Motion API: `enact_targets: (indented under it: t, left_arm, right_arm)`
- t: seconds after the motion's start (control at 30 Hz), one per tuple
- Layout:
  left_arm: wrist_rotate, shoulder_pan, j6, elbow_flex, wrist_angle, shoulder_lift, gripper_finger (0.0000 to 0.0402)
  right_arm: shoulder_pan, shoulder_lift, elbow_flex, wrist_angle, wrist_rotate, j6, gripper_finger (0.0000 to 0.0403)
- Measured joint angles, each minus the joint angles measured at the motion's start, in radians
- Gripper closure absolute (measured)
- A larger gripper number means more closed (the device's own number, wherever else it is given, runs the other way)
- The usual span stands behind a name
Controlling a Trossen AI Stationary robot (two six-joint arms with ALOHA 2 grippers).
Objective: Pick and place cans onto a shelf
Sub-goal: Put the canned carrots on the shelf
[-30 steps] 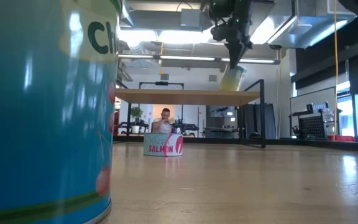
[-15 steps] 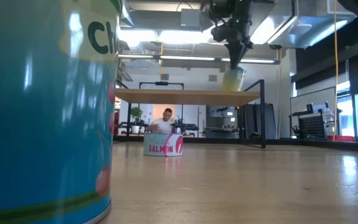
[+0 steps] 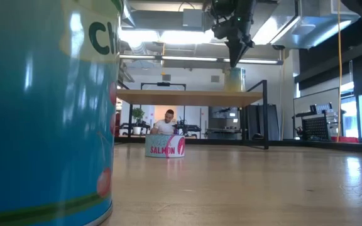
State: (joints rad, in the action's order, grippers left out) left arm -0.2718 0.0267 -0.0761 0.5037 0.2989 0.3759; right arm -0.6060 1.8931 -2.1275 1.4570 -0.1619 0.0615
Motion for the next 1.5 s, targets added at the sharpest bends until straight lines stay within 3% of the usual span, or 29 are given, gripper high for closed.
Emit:
enact_targets:
  t: [0.27,0.5,0.67,0.93,1.1,1.23,1.5]
  left_arm:
    - [0.001,0.0,0.0,0.0,0.0,0.0,0.0401]
    - [0.002,0.0,-0.001,0.0,0.0,0.0,0.0401]
    - [0.003,0.0,-0.002,0.0,-0.007,0.0,0.0401]
    - [0.004,0.0,-0.003,0.0,-0.008,0.0,0.0401]
    - [0.004,0.0,-0.002,0.0,-0.008,0.0,0.0401]
    - [0.004,0.0,-0.002,0.0,-0.008,0.0,0.0401]
    - [0.004,0.0,0.0,0.0,-0.007,0.0,0.0401]
  right_arm:
    - [0.005,0.001,-0.048,-0.003,0.009,0.028,0.0366]
    - [0.06,0.0,-0.184,0.117,0.155,0.161,0.0367]
    - [0.092,-0.011,-0.162,0.115,0.211,0.159,0.0395]
    - [0.091,-0.013,0.024,0.116,0.058,0.097,0.0399]
    - [0.069,-0.011,0.103,0.066,0.032,0.099,0.04]
    - [0.048,-0.012,0.142,0.032,-0.091,0.097,0.04]
    - [0.011,-0.011,0.154,-0.021,-0.088,0.099,0.0401]
